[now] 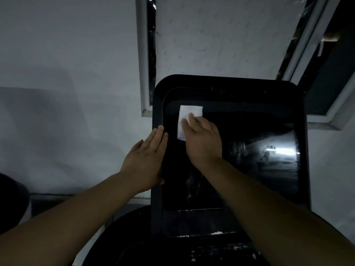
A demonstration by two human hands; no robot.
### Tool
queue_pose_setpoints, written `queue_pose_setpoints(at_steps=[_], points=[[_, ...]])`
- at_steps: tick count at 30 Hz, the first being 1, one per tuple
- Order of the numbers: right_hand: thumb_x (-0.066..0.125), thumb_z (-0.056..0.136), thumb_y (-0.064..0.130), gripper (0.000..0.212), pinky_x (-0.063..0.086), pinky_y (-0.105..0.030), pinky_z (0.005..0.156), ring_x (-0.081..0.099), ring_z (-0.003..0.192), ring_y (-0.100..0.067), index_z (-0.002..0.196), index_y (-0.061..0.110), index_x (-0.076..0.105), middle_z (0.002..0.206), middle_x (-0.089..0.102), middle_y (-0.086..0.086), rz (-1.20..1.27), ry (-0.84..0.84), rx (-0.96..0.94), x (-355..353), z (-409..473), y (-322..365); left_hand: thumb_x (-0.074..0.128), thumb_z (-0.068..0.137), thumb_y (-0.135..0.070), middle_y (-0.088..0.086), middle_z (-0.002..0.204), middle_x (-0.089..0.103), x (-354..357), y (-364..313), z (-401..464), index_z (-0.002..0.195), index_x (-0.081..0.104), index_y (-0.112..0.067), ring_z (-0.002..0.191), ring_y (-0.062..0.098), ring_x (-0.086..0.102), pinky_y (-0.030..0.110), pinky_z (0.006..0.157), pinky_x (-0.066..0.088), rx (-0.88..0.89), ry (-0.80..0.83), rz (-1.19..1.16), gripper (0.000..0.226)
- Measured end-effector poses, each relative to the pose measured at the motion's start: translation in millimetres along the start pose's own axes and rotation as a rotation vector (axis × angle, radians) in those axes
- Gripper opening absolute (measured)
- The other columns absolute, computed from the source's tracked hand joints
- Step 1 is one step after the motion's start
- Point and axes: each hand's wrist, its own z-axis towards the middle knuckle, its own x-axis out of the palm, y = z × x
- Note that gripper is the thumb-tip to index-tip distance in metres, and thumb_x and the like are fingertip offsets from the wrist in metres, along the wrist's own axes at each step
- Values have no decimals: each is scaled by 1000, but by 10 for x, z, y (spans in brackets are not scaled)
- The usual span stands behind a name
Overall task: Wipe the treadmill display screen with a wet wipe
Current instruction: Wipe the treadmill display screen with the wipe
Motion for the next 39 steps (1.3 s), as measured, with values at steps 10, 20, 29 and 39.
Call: queue_pose_setpoints(at_steps=[10,20,29,39], points=[[72,79,20,48,39,-43,100,61,114,-32,126,14,67,136,65,-7,-151,50,76,-36,-148,-633,76,77,-57,6,157,-43,-17,-2,-6,153,-29,-15,151,19,-27,39,126,7,-6,29,-4,136],[37,85,27,56,44,-51,105,57,122,-40,132,12,63,141,58,-21,41,126,27,-135,-127,108,76,77,-54,10,159,-40,-39,-28,-15,152,-29,-13,152,21,-24,40,126,13,1,24,8,136],[36,86,21,56,39,-51,108,56,125,-34,136,11,61,145,57,-11,40,85,-61,-147,19,-68,76,76,-58,8,158,-40,-50,-22,-8,151,-30,-14,152,19,-22,38,126,11,-6,29,10,137],[39,79,22,60,45,-50,106,57,121,-42,135,11,61,143,57,-17,-46,167,172,-155,-263,-332,77,77,-55,11,160,-38,-67,-49,-21,153,-27,-12,152,23,-23,40,126,10,-4,47,25,136]])
